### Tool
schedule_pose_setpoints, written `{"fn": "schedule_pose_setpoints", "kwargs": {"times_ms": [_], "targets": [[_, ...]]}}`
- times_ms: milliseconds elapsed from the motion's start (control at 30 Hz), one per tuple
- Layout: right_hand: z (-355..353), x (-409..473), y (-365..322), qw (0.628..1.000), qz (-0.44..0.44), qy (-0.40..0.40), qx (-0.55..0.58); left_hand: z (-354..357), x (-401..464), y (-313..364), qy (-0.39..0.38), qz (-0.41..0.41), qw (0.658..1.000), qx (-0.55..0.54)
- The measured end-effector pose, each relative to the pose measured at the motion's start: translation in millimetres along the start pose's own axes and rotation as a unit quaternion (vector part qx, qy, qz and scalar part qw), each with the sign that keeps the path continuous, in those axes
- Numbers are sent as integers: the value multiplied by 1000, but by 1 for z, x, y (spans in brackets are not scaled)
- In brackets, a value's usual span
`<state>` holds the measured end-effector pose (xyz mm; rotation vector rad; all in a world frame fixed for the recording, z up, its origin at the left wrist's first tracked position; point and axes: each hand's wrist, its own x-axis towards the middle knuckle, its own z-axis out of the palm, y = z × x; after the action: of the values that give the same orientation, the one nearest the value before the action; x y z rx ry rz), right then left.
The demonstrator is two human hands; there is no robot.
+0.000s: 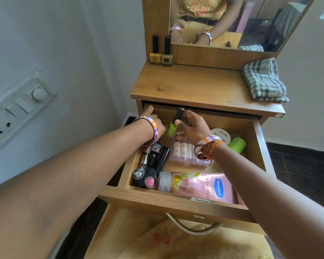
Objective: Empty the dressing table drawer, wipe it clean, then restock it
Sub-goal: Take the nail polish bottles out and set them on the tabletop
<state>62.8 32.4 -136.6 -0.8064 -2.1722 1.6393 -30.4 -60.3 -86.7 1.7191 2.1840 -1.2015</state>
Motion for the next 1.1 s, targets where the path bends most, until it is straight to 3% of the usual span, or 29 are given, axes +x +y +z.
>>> {"fn": "schedule_pose_setpoints", "kwargs": {"times_ms": [233,467,600,700,800,933,1000,1100], "targets": [[-6,-2,-3,1000,12,21,6,-7,-3,2,-17,18,1000,-9],[-10,-5,-18,999,13,22,39,-10,-9,-8,49,29,998,-31],[-21,-7,-38,1000,-3,-14,-3,-11,-15,-40,71,27,979,-191],[-31,-4,-54,999,-13,-6,38,-12,-30,-70,102,6,923,-371],[-37,9,-68,996,-29,46,68,-15,-43,-85,199,-35,831,-518],[-32,33,-80,987,-57,142,-53,-18,-24,-76,319,-143,697,-626],[-26,43,-84,981,-62,158,-96,-19,-7,-71,332,-183,657,-651],[-19,57,-87,981,-60,156,-103,-20,13,-72,338,-217,631,-664]]}}
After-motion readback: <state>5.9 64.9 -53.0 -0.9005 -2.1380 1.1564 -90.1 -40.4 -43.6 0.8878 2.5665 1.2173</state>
